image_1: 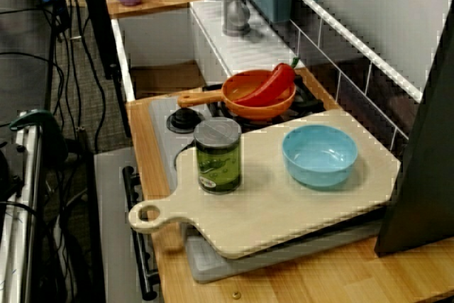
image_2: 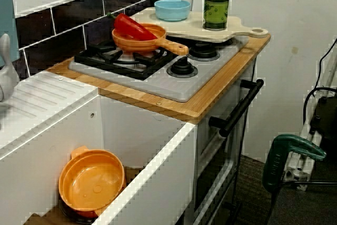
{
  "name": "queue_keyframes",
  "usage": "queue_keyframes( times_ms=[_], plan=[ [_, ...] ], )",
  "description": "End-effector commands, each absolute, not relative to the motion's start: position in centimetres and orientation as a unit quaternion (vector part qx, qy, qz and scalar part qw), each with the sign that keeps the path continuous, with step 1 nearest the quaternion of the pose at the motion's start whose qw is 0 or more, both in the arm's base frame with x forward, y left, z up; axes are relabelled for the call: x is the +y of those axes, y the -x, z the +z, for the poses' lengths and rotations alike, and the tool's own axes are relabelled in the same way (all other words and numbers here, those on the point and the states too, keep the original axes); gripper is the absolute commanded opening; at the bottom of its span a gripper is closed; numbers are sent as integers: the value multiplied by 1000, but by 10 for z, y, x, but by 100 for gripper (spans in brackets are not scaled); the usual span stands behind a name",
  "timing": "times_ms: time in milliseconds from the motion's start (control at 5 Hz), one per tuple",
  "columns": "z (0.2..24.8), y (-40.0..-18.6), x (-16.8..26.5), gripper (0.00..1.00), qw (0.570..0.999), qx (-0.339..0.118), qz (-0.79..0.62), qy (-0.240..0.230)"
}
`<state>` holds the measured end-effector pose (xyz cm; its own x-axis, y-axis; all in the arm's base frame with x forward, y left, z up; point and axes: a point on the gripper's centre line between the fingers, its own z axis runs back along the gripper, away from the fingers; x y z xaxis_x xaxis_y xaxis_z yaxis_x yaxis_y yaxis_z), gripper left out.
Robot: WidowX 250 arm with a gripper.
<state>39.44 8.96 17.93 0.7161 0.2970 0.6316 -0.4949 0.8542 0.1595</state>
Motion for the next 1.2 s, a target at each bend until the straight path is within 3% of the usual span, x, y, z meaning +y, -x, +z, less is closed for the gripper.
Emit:
queue_keyframes(
  times_ms=[0, 200, 400, 1000],
  plan=[
    [191, -381, 51, 100, 915, -329, 177, -152],
    [192, -379, 39, 100, 919, -329, 169, -136],
    [189, -379, 30, 100, 921, -339, 165, -91],
    [171, -377, 10, 100, 925, -338, 155, -74]
  ],
)
